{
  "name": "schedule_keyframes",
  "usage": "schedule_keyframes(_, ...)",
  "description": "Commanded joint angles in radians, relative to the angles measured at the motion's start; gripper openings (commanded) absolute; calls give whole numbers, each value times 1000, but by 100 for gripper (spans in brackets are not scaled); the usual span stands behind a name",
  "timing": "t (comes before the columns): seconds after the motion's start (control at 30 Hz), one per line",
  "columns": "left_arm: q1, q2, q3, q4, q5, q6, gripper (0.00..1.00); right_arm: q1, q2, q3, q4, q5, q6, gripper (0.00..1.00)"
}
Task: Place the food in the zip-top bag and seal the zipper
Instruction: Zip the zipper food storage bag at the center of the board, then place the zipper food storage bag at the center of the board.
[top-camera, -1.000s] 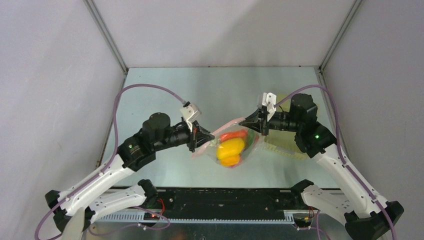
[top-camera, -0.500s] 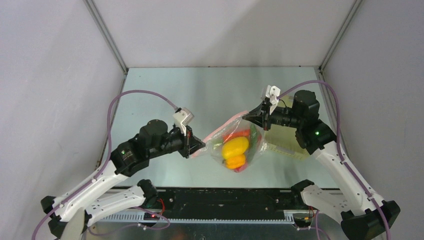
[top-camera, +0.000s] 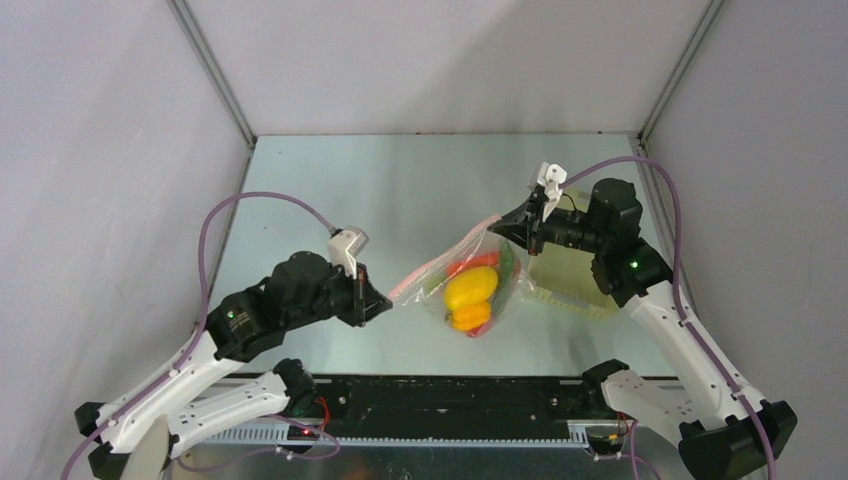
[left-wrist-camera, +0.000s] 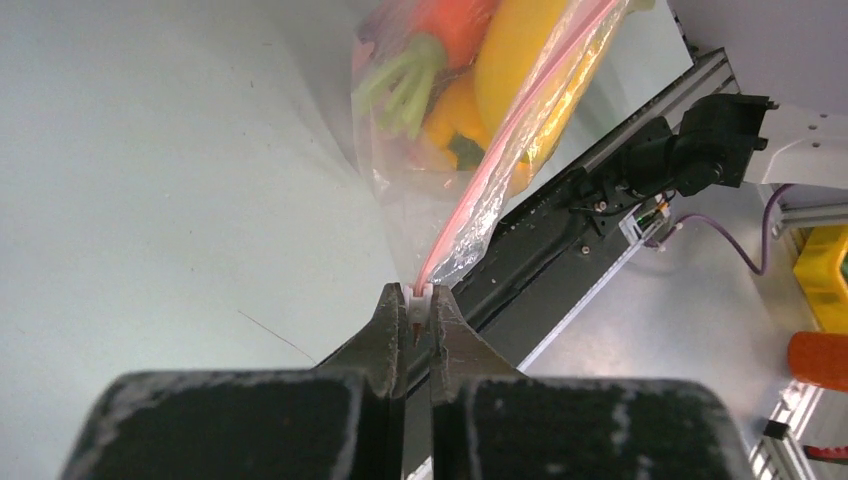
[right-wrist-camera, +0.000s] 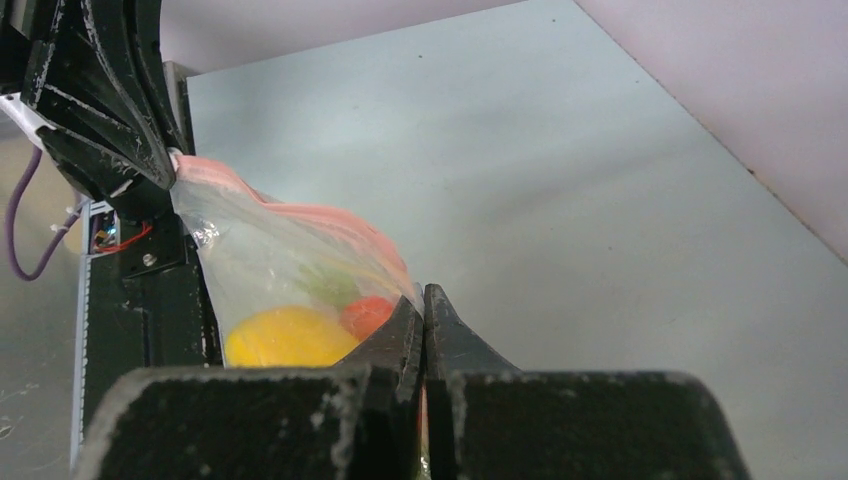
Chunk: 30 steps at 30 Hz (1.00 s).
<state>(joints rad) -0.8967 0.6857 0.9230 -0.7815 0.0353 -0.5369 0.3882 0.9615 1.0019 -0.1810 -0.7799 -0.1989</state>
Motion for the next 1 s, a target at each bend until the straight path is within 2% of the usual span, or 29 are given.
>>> schedule_keyframes(0.0, -6, -36, -25, -183, -29, -41, 0, -37, -3, 11, 137, 47, -1, 0)
schedule_keyframes(0.13, -6, -38, -45, -138, -62, -72, 0, -23, 27, -2, 164, -14, 20, 0)
schedule_keyframes(0.2, -6, -25, -49, -129, -128, -94, 0, 16, 53, -7, 203, -20, 41, 5)
schedule_keyframes(0.27, -7, -4, -39, -138, -222, -137, 0, 51, 83, -8, 239, 17, 62, 16)
schedule_keyframes(0.3, -6, 8, -25, -160, -292, -173, 0, 62, 93, -9, 263, 53, 69, 25)
schedule_keyframes(0.33, -6, 15, -18, -171, -350, -188, 0, 80, 111, -8, 275, 68, 83, 29)
schedule_keyframes(0.4, -6, 23, -2, -199, -415, -228, 0, 98, 131, -8, 318, 99, 108, 44)
schedule_keyframes(0.47, -7, 13, 0, -210, -457, -265, 0, 104, 141, -8, 342, 113, 135, 69)
schedule_keyframes(0.5, -4, 0, -5, -216, -468, -290, 1, 105, 142, -8, 346, 139, 147, 77)
schedule_keyframes(0.53, -4, -7, -7, -220, -493, -302, 4, 106, 140, -8, 343, 156, 164, 92)
schedule_keyframes(0.6, -4, -31, -12, -246, -533, -356, 17, 106, 125, -8, 318, 249, 185, 99)
schedule_keyframes(0.67, -4, -37, -9, -297, -582, -410, 51, 104, 101, -8, 271, 344, 222, 99)
schedule_keyframes(0.7, -4, -38, -3, -336, -599, -429, 83, 100, 82, -8, 250, 382, 263, 99)
schedule_keyframes(0.73, -4, -38, 5, -372, -629, -462, 96, 94, 72, -9, 210, 469, 287, 99)
schedule_keyframes(0.8, -5, -36, 24, -432, -670, -503, 99, 66, 44, -18, 145, 577, 362, 99)
schedule_keyframes(0.97, -5, -10, 61, -515, -774, -540, 100, -93, -55, -61, -62, 788, 582, 100)
